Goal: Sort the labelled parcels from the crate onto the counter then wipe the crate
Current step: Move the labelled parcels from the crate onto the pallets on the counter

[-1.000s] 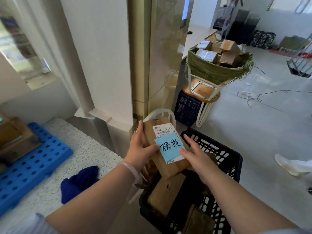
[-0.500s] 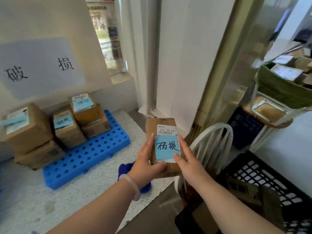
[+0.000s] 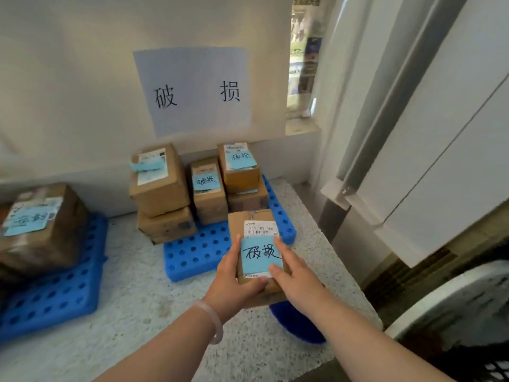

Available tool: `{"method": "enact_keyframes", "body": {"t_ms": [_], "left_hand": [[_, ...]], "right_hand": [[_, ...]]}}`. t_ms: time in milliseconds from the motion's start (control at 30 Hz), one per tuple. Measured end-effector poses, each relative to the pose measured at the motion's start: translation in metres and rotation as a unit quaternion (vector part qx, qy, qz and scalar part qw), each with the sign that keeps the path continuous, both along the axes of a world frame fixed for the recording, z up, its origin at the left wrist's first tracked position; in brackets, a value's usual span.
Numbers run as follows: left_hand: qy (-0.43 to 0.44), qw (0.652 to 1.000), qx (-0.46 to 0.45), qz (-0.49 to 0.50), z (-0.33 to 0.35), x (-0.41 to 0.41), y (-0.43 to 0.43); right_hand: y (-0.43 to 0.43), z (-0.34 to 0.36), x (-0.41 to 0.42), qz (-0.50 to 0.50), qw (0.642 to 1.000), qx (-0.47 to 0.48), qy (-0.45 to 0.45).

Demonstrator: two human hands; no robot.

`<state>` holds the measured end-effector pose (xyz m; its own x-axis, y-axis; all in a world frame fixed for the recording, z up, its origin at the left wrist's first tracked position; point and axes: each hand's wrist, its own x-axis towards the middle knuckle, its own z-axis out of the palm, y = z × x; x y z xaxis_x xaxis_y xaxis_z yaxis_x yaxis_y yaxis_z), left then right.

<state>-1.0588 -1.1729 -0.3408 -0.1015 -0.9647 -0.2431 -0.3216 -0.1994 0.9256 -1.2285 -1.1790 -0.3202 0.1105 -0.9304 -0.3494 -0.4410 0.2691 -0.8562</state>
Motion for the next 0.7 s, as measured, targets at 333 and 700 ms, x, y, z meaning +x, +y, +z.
{"method": "enact_keyframes", "body": {"t_ms": [333,700], "left_hand": [[0.014,0.996,0.077,0.048,-0.049,0.093,-0.019],[0.032,0.987,0.159,0.006,-0.057,0.154,-0.062]], "right_hand": [[-0.036,-0.046,0.089,0.065,0.996,0.051,0.025],[-0.075,-0.072,0.123,0.048,0.989,0.135,0.023]]}}
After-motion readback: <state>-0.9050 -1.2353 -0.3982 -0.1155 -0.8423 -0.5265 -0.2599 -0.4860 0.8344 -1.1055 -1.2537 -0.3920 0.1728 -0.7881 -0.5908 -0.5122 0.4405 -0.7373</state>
